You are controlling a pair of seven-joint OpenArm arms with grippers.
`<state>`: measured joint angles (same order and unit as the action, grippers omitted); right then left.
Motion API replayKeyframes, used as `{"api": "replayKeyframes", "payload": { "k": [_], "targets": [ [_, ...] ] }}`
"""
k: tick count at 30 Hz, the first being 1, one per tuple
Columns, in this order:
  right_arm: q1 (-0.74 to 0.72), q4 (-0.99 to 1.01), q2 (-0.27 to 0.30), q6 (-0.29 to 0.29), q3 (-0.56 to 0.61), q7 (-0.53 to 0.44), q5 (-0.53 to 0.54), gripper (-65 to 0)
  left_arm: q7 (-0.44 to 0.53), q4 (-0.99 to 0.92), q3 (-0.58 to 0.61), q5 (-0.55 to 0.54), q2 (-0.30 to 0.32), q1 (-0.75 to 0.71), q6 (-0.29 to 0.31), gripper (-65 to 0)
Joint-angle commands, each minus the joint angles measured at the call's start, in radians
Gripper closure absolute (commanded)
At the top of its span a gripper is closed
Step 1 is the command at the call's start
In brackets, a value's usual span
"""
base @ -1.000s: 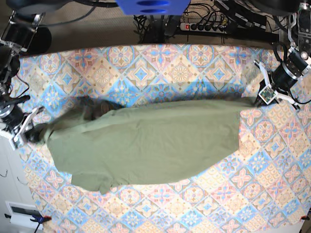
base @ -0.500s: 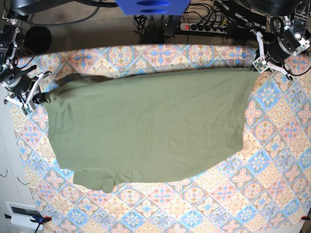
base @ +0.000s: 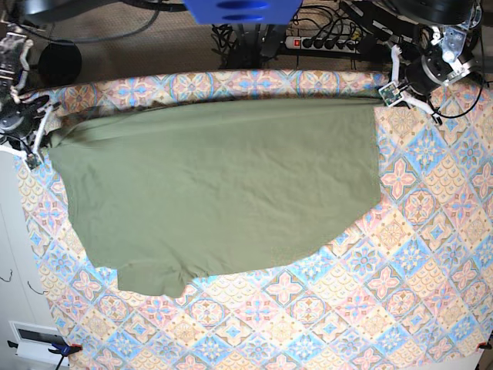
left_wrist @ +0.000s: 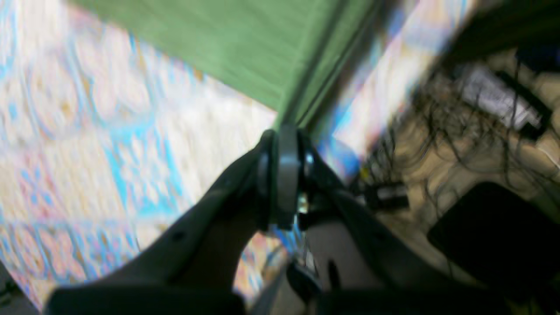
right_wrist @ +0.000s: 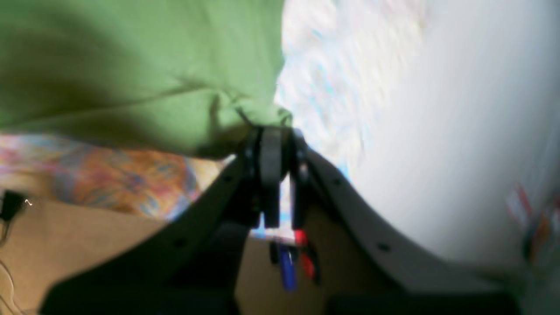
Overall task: Layout the t-shirt on the table in an organized manner, then fold the t-shirt properly
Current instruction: 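Lower the shirt edge with both grippers, laying the shirt flat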
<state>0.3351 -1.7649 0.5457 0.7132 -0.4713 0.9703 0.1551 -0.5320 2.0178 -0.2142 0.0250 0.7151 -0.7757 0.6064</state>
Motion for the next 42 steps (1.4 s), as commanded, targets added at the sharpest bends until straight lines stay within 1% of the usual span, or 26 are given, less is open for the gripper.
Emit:
{"api": "replayKeyframes", "payload": {
  "k": [1, 2, 4, 6, 8, 9, 11, 13, 15, 18, 19, 22, 25, 29, 33, 35, 36, 39, 42],
  "targets": [
    [-0.037, -0.016, 0.012, -0.015, -0.008, -0.021, -0.018, -7.2, -0.029, -0.001, 0.008, 0.045, -0.005, -0.006, -0.012, 0.0],
    [-0.049, -0.014, 0.001, -0.015, -0.008, -0.014, -0.035, -10.3, -0.029, -0.004, 0.028, 0.060, -0.016, 0.000, -0.012, 0.0],
    [-0.047, -0.011, 0.000, -0.015, -0.008, -0.012, -0.047, -18.2, -0.030, -0.006, 0.065, 0.092, -0.027, 0.003, -0.012, -0.7],
    [-0.032, -0.011, 0.000, -0.015, -0.013, -0.012, -0.047, -24.0, -0.050, -0.007, 0.095, 0.092, -0.027, -0.003, -0.013, -6.0],
    [-0.009, -0.013, 0.000, -0.015, -0.013, -0.015, -0.047, -27.7, -0.106, -0.007, 0.121, 0.080, -0.025, -0.003, -0.013, -9.5],
    [-0.003, -0.014, 0.000, -0.015, -0.011, -0.015, -0.047, -28.5, -0.126, -0.007, 0.129, 0.072, -0.024, -0.003, -0.013, -9.5],
    [0.005, -0.017, 0.000, -0.015, -0.010, -0.012, -0.044, -28.5, -0.138, -0.004, 0.141, 0.069, -0.024, -0.001, -0.013, -8.9],
    [0.045, -0.017, 0.000, -0.015, -0.011, -0.015, 0.002, -28.5, -0.141, -0.004, 0.141, 0.069, -0.024, -0.003, -0.013, -9.0],
    [0.081, -0.019, 0.000, -0.015, -0.011, -0.017, 0.084, -28.5, -0.141, -0.006, 0.137, 0.069, -0.024, -0.003, -0.013, -9.0],
    [0.112, -0.019, 0.000, -0.015, -0.010, -0.015, 0.268, -28.5, -0.141, -0.019, 0.128, 0.069, -0.024, 0.003, -0.013, -9.0],
    [0.112, -0.019, 0.000, -0.015, -0.008, -0.012, 0.311, -28.5, -0.141, -0.019, 0.120, 0.069, -0.024, 0.003, -0.013, -9.0],
    [0.111, -0.017, 0.000, -0.015, -0.008, -0.012, 0.413, -28.5, -0.141, -0.019, 0.115, 0.069, -0.027, 0.005, -0.013, -9.0],
    [0.109, -0.017, 0.000, -0.015, -0.008, -0.012, 0.476, -28.6, -0.139, -0.019, 0.115, 0.069, -0.027, 0.006, -0.013, -9.0],
    [0.106, -0.011, 0.000, -0.015, -0.008, -0.012, 0.530, -28.8, -0.138, -0.019, 0.114, 0.069, -0.028, 0.006, -0.013, -9.0],
    [0.106, -0.010, -0.003, -0.015, -0.007, -0.012, 0.539, -28.8, -0.138, -0.019, 0.114, 0.069, -0.028, 0.006, -0.013, -9.0],
    [0.089, -0.010, -0.025, -0.015, 0.003, -0.011, 0.541, -28.9, -0.138, -0.019, 0.114, 0.069, -0.028, 0.006, -0.013, -9.0],
    [0.071, -0.010, -0.034, -0.015, 0.018, -0.011, 0.541, -28.9, -0.138, -0.019, 0.115, 0.068, -0.028, 0.008, -0.013, -9.0],
    [0.026, -0.010, -0.036, -0.015, 0.075, -0.011, 0.541, -28.9, -0.138, -0.019, 0.115, 0.068, -0.030, 0.008, -0.013, -9.0],
    [0.012, -0.010, -0.039, -0.015, 0.130, -0.011, 0.541, -28.9, -0.138, -0.019, 0.115, 0.068, -0.030, 0.008, -0.013, -9.0]
  ]
}}
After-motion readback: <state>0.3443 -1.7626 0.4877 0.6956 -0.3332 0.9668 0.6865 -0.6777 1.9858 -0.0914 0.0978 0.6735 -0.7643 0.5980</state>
